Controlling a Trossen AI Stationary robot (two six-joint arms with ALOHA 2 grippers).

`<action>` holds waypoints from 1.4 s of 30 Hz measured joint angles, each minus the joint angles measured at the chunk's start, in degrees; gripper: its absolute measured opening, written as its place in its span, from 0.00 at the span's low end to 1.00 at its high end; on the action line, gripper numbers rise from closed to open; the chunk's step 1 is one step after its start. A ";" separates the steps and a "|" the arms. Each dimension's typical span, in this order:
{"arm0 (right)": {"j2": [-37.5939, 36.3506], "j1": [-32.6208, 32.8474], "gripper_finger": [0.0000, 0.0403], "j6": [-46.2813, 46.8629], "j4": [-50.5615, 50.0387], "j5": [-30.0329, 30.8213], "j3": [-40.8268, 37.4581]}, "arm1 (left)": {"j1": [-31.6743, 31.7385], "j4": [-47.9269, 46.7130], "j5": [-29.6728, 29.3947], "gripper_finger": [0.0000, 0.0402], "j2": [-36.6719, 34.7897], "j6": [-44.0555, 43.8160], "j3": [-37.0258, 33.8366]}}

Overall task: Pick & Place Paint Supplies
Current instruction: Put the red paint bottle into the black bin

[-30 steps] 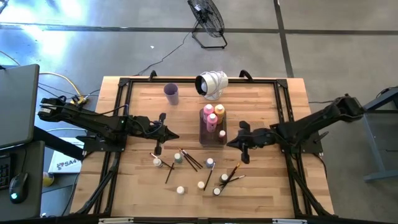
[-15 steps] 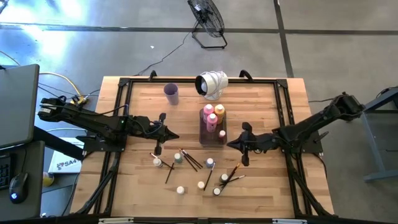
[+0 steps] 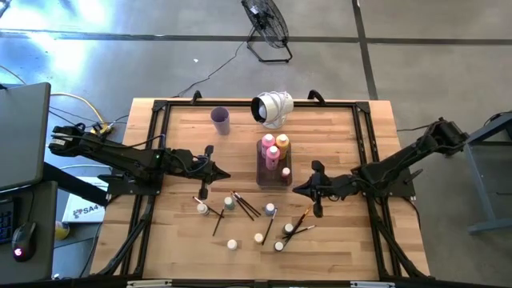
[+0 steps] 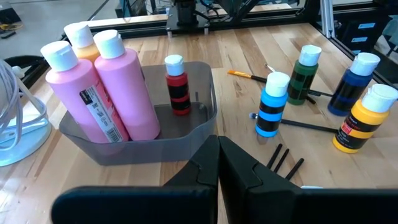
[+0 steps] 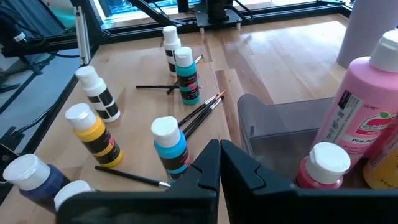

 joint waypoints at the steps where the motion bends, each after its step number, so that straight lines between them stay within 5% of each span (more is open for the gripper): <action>1: 0.00 0.01 0.00 0.01 0.00 0.01 0.00 | 0.00 0.00 0.01 0.00 0.00 0.00 0.00; 42: 16.31 -3.43 0.00 9.72 7.45 9.06 0.07 | 0.00 0.00 0.00 0.00 0.02 0.04 0.00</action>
